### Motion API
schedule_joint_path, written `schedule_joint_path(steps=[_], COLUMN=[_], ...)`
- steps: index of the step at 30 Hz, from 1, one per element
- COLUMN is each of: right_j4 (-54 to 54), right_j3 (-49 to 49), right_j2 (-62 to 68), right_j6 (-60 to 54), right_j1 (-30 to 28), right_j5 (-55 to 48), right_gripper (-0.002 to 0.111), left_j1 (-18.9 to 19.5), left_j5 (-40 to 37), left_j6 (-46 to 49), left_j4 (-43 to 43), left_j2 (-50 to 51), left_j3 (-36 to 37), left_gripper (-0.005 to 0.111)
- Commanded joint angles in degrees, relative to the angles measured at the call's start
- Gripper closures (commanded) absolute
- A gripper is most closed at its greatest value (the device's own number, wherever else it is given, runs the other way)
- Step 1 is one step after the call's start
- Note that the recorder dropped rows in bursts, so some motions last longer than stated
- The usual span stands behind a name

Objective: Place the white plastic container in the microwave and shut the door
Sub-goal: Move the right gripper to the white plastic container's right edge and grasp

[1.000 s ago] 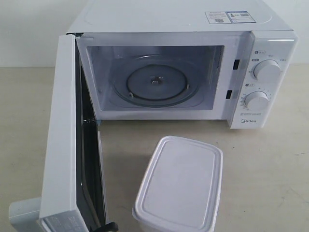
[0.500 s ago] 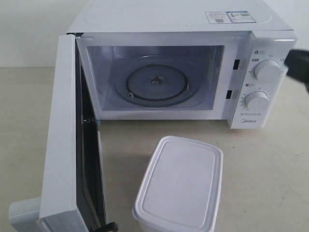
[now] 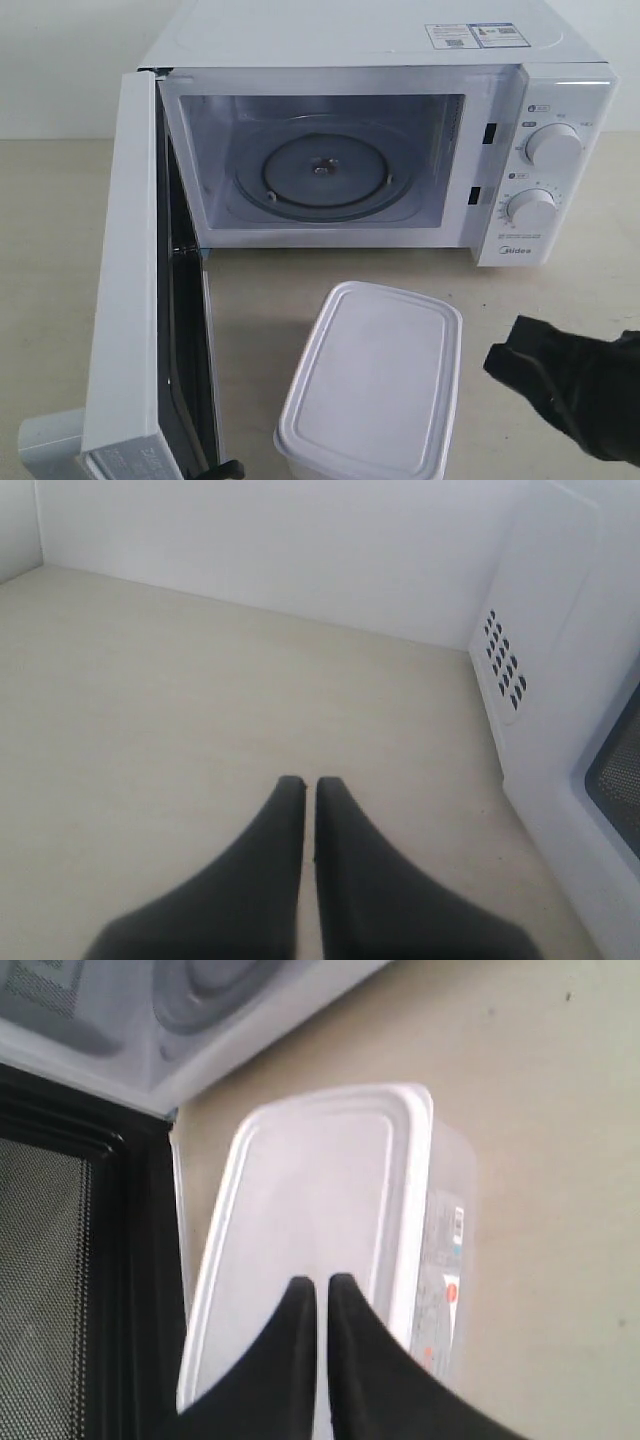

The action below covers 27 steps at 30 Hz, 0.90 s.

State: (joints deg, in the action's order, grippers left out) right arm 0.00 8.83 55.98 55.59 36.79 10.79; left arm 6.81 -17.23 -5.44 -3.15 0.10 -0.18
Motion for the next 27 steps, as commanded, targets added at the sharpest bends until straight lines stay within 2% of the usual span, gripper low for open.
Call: schedule_joint_path(steps=[1,8,15,18,22,27], right_j4=[-0.94,-16.9,-23.31,-37.16,-59.67,-76.11], right_j3=[-0.14,-0.14,-0.14,-0.14,-0.14,-0.14], right_j2=[6.54,15.41,16.59,16.69,16.69,16.81], right_j6=[3.72,20.55,25.03,32.88,44.78,47.97], right_j1=[2.42,2.56,-1.97,-8.16,-22.94,-39.02], right_j5=[4.18,17.52,24.9,29.27,33.63,42.22], right_gripper=[0.108,0.108,0.108,0.108,0.108,0.108], left_j1=[-0.03,-0.03,-0.03,-0.03,-0.03,-0.03], left_j5=[0.05,0.05,0.05,0.05,0.05,0.05], left_j6=[-0.57,-0.57,-0.57,-0.57,-0.57,-0.57], left_j4=[-0.44,-0.44,-0.44,-0.44,-0.44,-0.44], left_j2=[-0.1,-0.1,-0.1,-0.1,-0.1,-0.1], left_j3=[0.18,0.18,0.18,0.18,0.18,0.18], left_gripper=[0.102,0.102,0.102,0.102,0.102,0.102])
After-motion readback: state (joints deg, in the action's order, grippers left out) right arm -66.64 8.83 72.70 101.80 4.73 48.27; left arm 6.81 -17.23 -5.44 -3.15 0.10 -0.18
